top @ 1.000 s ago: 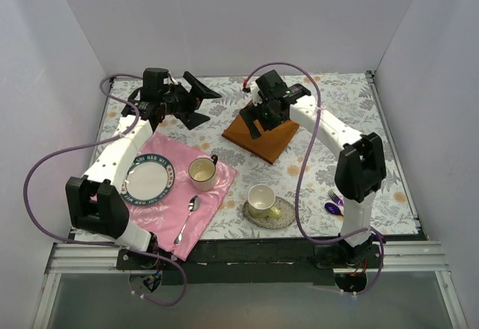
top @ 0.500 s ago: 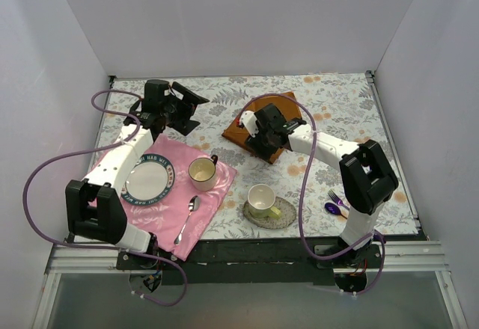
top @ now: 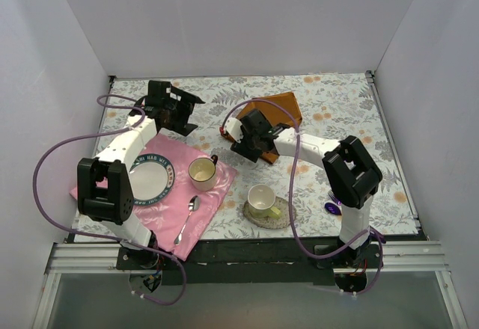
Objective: Fold the napkin, place the utensils inside, and roll it up
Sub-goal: Roll the napkin with the utensil
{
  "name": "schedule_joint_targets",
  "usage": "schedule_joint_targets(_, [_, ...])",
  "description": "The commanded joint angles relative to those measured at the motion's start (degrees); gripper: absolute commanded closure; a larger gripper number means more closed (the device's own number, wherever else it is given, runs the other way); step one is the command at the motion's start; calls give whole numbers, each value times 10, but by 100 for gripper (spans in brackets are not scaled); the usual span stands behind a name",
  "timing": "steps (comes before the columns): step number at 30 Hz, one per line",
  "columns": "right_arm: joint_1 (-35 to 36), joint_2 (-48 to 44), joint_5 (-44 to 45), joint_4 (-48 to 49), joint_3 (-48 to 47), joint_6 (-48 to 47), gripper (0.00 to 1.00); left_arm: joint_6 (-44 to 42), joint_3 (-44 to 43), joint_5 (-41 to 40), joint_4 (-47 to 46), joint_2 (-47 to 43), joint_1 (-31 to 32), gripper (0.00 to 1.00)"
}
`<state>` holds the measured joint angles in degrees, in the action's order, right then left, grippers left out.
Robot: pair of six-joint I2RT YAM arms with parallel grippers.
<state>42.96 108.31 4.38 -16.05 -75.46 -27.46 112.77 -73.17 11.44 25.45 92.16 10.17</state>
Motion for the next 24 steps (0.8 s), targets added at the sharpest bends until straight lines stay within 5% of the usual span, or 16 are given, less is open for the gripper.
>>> schedule_joint_targets(1, [8, 20, 15, 25, -26, -29, 35, 7, -9, 22, 13, -2, -8, 14])
schedule_joint_targets(17, [17, 37, 88, 101, 34, -58, 38, 20, 36, 37, -18, -22, -23, 13])
schedule_joint_targets(24, [15, 62, 90, 104, 26, -46, 49, 18, 35, 62, -18, 11, -25, 9])
